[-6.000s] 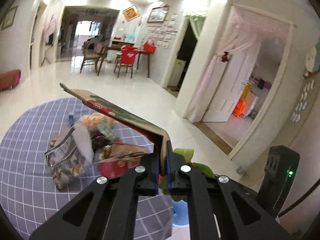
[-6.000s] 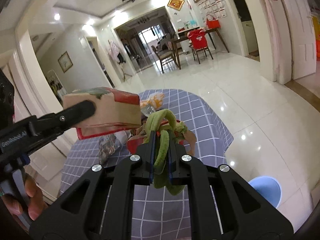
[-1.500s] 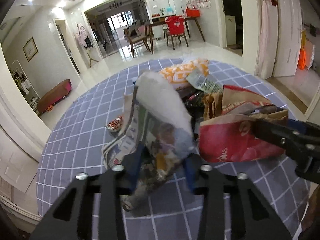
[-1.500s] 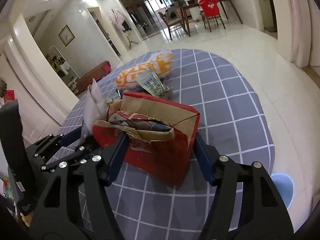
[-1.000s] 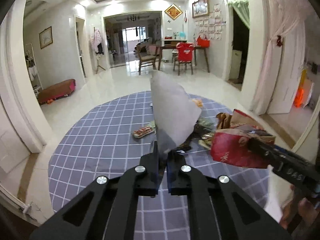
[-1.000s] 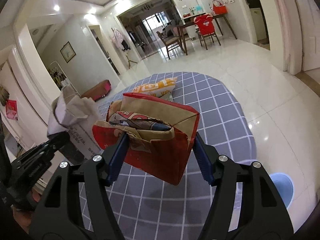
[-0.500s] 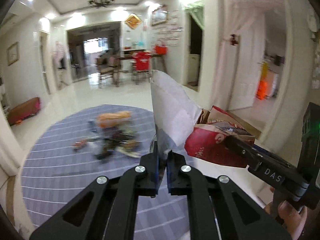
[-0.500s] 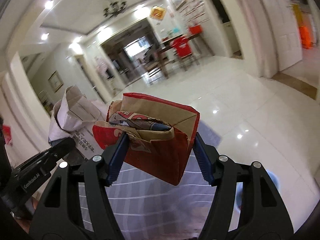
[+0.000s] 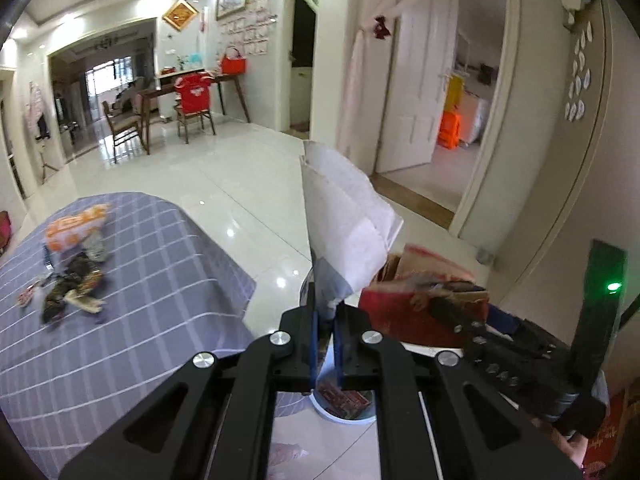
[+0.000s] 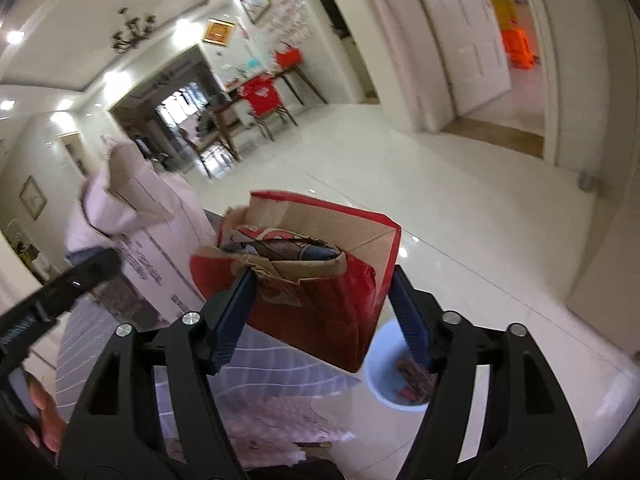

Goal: Collect trash
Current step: 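Carry the newspaper and red bag over the blue bin and open both tools, then move both tools back over the remaining trash on the table, then grasp the black snack wrapper with the left tool while the right grasps the yellow tag, then carry the black wrapper and tag over the blue bin and open both tools, then move both tools back to the table, then grasp the white bottle with the left tool while the right grasps the black snack bag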

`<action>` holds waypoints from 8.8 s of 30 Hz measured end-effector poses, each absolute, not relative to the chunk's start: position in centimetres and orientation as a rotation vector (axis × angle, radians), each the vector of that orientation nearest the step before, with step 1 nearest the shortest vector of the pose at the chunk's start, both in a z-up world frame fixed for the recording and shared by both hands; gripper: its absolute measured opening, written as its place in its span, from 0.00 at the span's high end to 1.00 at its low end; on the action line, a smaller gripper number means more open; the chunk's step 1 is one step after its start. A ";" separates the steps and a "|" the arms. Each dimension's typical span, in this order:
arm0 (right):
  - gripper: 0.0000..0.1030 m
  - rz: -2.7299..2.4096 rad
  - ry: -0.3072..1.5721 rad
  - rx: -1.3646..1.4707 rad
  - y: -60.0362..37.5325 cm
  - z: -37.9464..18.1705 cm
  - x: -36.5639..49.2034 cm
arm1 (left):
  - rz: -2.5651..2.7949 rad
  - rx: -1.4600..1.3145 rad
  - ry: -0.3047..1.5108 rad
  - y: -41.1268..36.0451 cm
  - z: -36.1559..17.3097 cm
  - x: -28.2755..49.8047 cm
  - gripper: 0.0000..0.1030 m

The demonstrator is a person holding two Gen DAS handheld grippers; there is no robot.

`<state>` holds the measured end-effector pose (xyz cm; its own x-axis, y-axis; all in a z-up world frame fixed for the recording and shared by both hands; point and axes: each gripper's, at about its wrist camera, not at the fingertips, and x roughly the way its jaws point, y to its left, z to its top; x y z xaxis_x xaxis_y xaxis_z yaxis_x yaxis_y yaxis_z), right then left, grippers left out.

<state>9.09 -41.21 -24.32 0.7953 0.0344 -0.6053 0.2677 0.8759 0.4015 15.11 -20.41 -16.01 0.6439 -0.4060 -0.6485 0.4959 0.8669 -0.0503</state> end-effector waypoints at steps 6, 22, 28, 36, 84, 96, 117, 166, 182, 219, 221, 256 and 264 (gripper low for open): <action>0.24 -0.186 0.728 0.529 -43.5 -28.0 9.8 | -0.541 0.184 0.766 -23.3 -18.3 16.9 0.94; 0.21 -0.198 0.619 0.549 -46.1 -25.8 5.8 | -0.604 0.221 0.867 -27.7 -21.5 17.4 0.94; 0.21 -0.206 0.594 0.553 -46.6 -24.9 5.7 | -0.625 0.235 0.867 -29.5 -21.7 17.3 0.94; 0.21 -0.255 0.521 0.563 -47.6 -23.5 4.6 | -0.676 0.244 0.866 -31.7 -21.6 17.6 0.90; 0.38 0.427 0.879 -0.064 -7.1 -23.0 28.5 | -0.037 -0.159 0.858 10.2 -18.5 25.1 0.23; 0.83 0.399 0.872 -0.042 -9.1 -23.4 30.0 | -0.107 -0.120 0.875 6.6 -20.5 28.4 0.23; 0.94 0.462 0.857 0.155 -11.3 -22.3 26.1 | -0.124 -0.178 0.870 6.1 -19.5 24.9 0.86; 0.99 0.361 0.743 0.249 -22.1 -18.8 19.0 | -0.333 -0.051 0.815 -5.7 -15.5 19.3 0.87; 0.98 0.015 0.740 0.379 -38.8 -22.4 13.6 | -0.577 0.097 0.901 -24.0 -19.6 19.0 0.87; 0.45 -0.201 0.585 0.469 -45.9 -22.1 7.3 | -0.585 0.098 0.985 -29.8 -21.8 19.7 0.30; 0.45 -0.187 0.585 0.468 -45.4 -21.9 7.4 | -0.570 0.107 0.975 -29.2 -21.4 19.5 0.30; 0.37 0.396 0.813 0.025 -9.5 -21.4 30.3 | 0.038 -0.123 0.876 9.6 -19.1 29.7 0.23; 0.33 0.404 0.861 -0.039 -7.2 -22.4 35.2 | 0.026 -0.098 0.896 10.3 -20.9 31.6 0.25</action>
